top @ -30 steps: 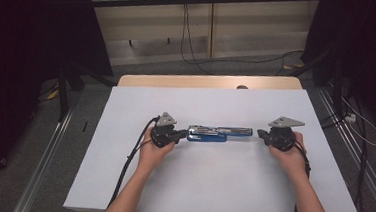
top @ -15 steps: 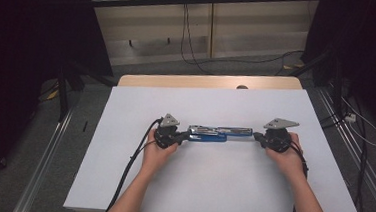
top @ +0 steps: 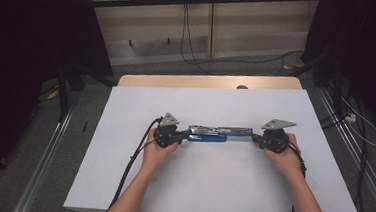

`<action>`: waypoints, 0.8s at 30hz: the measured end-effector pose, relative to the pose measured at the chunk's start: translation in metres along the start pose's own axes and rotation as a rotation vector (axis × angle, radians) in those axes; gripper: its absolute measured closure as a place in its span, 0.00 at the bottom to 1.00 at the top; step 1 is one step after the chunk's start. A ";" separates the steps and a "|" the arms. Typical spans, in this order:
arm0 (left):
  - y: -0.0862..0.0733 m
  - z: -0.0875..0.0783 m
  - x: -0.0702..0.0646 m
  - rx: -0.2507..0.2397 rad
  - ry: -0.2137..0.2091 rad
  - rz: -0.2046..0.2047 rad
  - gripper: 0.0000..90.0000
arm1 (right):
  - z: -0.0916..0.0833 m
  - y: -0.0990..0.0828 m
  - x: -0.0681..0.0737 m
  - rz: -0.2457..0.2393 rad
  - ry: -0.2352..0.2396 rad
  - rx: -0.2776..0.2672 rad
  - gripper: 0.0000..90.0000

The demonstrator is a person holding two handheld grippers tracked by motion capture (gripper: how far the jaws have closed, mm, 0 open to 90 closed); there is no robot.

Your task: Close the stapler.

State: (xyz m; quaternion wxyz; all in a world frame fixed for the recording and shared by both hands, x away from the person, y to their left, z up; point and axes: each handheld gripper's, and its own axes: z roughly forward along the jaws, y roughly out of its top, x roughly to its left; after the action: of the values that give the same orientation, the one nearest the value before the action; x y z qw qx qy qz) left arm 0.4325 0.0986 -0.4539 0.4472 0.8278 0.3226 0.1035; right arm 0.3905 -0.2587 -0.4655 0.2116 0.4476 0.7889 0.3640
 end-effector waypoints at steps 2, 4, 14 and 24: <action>0.000 0.001 0.000 0.001 -0.001 0.000 1.00 | 0.001 0.000 0.001 0.000 0.000 0.002 1.00; 0.000 0.002 -0.001 0.000 -0.005 0.001 1.00 | 0.001 0.000 0.001 0.003 0.002 -0.003 1.00; 0.000 0.005 -0.003 -0.005 -0.006 0.013 1.00 | -0.002 0.001 0.000 0.010 0.003 -0.020 1.00; 0.000 0.008 -0.005 -0.006 0.005 0.030 1.00 | -0.002 0.004 0.002 0.003 0.014 -0.035 1.00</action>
State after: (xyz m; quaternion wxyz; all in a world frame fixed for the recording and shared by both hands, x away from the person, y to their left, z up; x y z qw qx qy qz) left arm 0.4323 0.0904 -0.4581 0.4473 0.8309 0.3109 0.1131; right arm 0.3897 -0.2567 -0.4613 0.2132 0.4424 0.7831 0.3814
